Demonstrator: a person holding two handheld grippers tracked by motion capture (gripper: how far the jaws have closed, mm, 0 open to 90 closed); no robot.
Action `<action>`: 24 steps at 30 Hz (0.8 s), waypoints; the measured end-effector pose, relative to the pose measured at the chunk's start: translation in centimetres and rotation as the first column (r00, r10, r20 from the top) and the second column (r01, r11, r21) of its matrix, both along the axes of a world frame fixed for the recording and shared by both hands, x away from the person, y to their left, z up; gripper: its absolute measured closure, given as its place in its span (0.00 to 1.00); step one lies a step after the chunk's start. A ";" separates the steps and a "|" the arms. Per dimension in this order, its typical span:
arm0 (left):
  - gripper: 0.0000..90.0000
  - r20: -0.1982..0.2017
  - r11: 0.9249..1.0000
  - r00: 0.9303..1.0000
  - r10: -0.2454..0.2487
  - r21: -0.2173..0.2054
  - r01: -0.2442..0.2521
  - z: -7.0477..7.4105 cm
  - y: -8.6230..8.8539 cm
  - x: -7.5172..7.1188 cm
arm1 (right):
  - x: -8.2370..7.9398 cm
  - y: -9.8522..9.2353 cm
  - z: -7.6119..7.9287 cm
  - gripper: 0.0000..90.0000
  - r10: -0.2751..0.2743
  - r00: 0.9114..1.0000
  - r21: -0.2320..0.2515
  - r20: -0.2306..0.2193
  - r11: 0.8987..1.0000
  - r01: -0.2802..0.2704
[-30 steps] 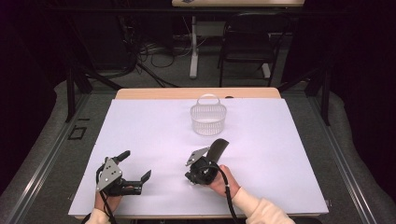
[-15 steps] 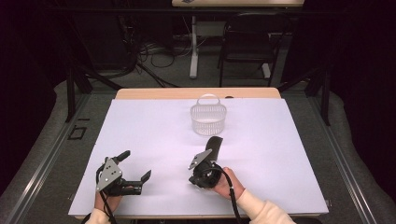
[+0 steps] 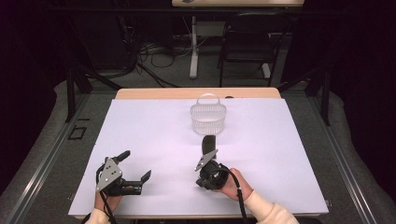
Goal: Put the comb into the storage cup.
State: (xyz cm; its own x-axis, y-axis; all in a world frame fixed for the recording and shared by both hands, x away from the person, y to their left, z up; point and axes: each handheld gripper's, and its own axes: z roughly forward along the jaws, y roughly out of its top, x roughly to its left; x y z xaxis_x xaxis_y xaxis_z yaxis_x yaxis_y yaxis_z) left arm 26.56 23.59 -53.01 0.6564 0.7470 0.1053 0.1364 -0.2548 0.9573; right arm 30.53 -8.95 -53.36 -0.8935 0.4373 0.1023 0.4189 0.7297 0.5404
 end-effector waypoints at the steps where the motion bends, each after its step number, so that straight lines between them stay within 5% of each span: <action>1: 0.00 0.000 1.000 1.000 0.000 0.000 0.000 0.0 0.0 0.0 | 0.0 -0.1 0.0 1.00 0.001 1.000 -0.004 0.001 1.000 -0.001; 24: 0.00 0.000 1.000 1.000 0.005 0.004 -0.005 0.0 0.0 0.0 | -0.6 -3.8 0.4 1.00 -0.051 0.999 -0.038 0.001 0.998 0.051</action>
State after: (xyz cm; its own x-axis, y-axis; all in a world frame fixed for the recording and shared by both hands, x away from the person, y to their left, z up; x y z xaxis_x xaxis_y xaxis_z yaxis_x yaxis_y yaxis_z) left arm 26.55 23.55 -53.02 0.6528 0.7498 0.1080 0.1379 -0.2578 0.9563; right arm 29.94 -12.78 -52.91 -0.8699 0.4858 0.0848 0.4563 0.7276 0.5122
